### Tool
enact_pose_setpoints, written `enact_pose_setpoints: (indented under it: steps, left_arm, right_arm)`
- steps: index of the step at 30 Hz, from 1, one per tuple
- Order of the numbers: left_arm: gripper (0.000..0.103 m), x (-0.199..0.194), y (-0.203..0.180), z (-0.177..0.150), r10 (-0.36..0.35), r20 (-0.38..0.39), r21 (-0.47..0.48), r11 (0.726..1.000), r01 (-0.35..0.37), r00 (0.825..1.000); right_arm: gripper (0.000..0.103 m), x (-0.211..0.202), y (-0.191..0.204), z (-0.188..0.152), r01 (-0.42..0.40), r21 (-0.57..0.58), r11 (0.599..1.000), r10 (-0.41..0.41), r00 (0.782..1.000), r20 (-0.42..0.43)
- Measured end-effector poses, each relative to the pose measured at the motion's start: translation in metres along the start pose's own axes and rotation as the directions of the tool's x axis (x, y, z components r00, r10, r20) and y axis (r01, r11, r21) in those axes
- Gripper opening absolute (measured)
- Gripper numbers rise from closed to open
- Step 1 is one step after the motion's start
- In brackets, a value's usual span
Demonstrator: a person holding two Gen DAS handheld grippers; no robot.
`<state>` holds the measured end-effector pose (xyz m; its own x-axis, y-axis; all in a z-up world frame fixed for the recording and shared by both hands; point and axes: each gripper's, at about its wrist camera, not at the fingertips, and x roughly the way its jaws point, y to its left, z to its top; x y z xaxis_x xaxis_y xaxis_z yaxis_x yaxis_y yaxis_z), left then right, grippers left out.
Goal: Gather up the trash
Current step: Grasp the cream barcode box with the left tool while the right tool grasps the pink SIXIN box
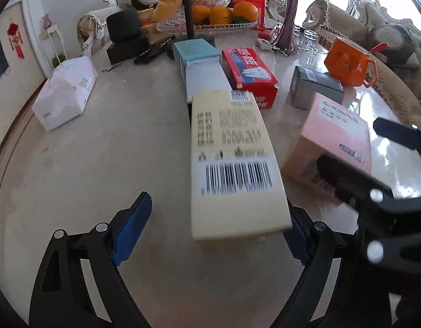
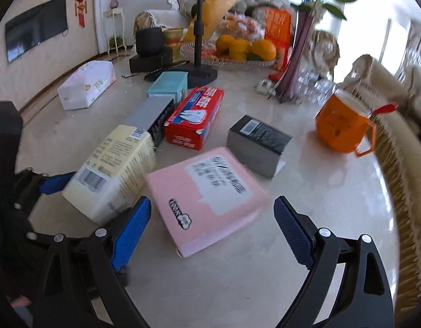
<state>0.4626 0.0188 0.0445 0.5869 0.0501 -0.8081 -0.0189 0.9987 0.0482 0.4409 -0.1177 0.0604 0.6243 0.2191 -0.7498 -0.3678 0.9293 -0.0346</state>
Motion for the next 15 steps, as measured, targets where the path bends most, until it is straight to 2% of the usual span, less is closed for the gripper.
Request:
enact_pose_setpoints:
  steps: [2,4,6,8,11,15]
  left_arm:
    - [0.086,0.000,0.002,0.004,-0.006,-0.006,-0.004,1.000,0.006,1.000]
    - [0.086,-0.001,0.004,0.006,-0.018,-0.009,-0.002,1.000,0.018,1.000]
    - [0.086,0.000,0.007,0.007,-0.016,-0.007,0.010,1.000,0.016,1.000]
    - [0.086,0.004,0.011,0.008,-0.033,-0.022,0.005,0.999,0.033,0.999]
    - [0.086,0.007,0.017,0.009,-0.063,-0.043,0.010,0.998,0.063,0.997]
    - [0.086,0.012,0.024,0.010,-0.047,-0.048,0.023,0.999,0.048,0.998]
  right_arm:
    - [0.087,-0.006,-0.005,0.001,-0.032,0.110,0.993,0.029,0.999,0.024]
    - [0.087,-0.008,-0.004,0.003,-0.043,0.170,0.985,0.038,0.999,0.030]
    - [0.087,-0.006,-0.002,0.008,-0.018,0.203,0.979,0.014,1.000,0.025]
    - [0.087,0.001,0.001,0.016,0.010,0.168,0.986,-0.013,1.000,0.016]
    - [0.087,0.010,-0.002,0.024,0.013,0.108,0.994,-0.012,1.000,-0.008]
    - [0.087,0.016,-0.012,0.025,-0.058,0.033,0.998,0.059,0.998,-0.019]
